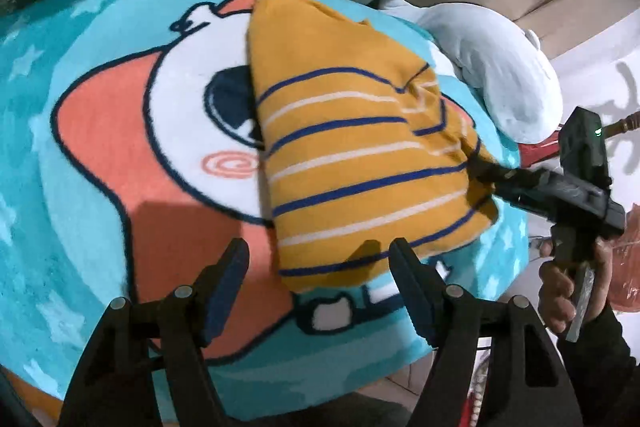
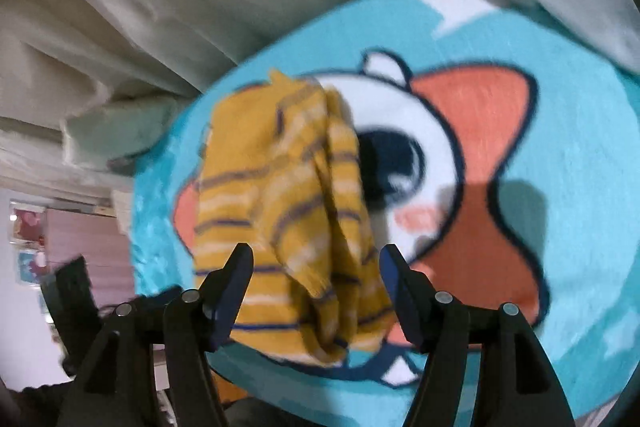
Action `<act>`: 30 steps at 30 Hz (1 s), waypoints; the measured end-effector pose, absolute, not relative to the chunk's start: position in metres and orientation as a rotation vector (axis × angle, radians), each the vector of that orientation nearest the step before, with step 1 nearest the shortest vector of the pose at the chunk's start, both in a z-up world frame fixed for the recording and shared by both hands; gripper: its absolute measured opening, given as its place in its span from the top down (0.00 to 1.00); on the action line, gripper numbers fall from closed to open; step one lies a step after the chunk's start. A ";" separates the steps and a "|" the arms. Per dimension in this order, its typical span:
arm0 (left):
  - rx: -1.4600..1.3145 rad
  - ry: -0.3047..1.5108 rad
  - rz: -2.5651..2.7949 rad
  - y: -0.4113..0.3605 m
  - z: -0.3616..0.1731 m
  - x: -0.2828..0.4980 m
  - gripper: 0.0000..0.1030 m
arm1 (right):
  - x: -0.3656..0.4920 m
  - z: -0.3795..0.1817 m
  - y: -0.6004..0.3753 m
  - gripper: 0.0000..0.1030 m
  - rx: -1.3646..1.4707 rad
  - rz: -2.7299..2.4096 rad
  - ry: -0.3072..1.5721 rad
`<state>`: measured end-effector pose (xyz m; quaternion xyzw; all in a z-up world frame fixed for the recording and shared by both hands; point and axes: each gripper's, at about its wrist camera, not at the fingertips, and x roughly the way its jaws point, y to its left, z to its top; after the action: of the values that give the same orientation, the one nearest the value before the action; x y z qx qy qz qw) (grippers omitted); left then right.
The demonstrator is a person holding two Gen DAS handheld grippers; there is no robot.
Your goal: Fold small clothes
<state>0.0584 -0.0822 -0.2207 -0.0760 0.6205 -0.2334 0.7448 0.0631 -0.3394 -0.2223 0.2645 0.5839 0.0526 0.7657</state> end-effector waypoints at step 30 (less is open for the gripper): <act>0.178 1.236 -0.555 -0.123 -0.245 0.022 0.70 | -0.001 -0.257 -0.340 0.93 0.681 0.116 1.361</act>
<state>0.0223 -0.1234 -0.2449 0.0821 0.5712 -0.2564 0.7754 -0.0011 -0.3397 -0.2572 0.3083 0.6163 0.0523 0.7228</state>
